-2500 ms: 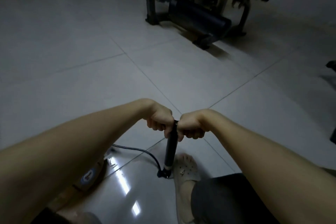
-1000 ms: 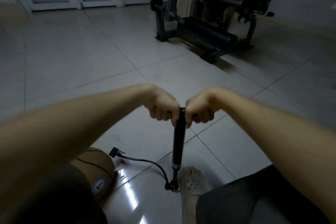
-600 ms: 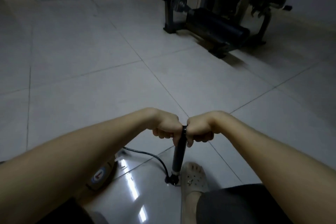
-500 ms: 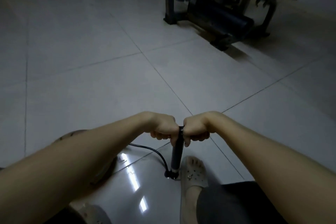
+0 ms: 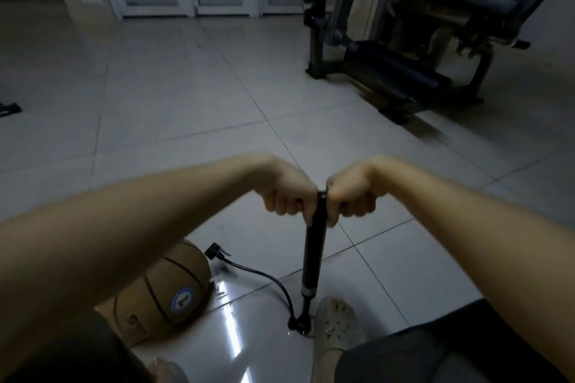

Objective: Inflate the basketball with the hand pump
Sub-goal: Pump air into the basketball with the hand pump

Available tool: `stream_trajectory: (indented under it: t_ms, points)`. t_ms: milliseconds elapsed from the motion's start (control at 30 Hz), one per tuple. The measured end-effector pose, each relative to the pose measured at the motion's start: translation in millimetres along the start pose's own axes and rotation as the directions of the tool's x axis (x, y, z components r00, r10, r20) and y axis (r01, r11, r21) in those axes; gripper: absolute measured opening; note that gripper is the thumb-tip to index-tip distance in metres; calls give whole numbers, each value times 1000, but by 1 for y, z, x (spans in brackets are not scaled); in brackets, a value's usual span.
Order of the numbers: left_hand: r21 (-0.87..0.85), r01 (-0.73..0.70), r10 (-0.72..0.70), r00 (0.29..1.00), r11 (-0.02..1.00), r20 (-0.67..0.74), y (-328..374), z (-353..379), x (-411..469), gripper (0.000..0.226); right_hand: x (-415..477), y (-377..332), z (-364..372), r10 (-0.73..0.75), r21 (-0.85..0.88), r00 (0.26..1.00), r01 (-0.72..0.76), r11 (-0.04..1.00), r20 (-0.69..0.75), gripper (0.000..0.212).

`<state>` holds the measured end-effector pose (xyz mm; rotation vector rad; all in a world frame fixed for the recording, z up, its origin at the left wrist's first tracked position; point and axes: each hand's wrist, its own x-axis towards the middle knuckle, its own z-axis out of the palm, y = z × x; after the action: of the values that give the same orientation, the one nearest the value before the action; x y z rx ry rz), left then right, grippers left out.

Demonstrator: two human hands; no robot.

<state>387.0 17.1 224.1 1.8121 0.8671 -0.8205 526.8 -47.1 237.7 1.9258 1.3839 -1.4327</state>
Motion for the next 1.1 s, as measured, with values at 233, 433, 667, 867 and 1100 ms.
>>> stream_trajectory:
  t_ms: [233, 433, 667, 867, 1100]
  points:
    - [25, 46, -49, 991, 999, 127, 8, -18, 2, 44, -4, 5, -11, -3, 21, 999, 2, 1000, 50, 44]
    - [28, 89, -93, 981, 996, 170, -43, 35, 88, 35, 89, 27, 52, 0, 37, 999, -2, 999, 46, 29]
    - [-10, 91, -87, 977, 996, 196, -60, 67, 118, 27, 115, 37, 81, 1, 39, 996, -5, 999, 92, 28]
    - [36, 109, -114, 977, 993, 183, -27, 26, 53, 30, 52, 11, 36, 24, -28, 999, -23, 999, 46, 30]
    - [-21, 18, -17, 999, 1000, 36, 6, -30, -29, 46, -30, -19, -24, -62, -24, 997, 61, 998, -36, 43]
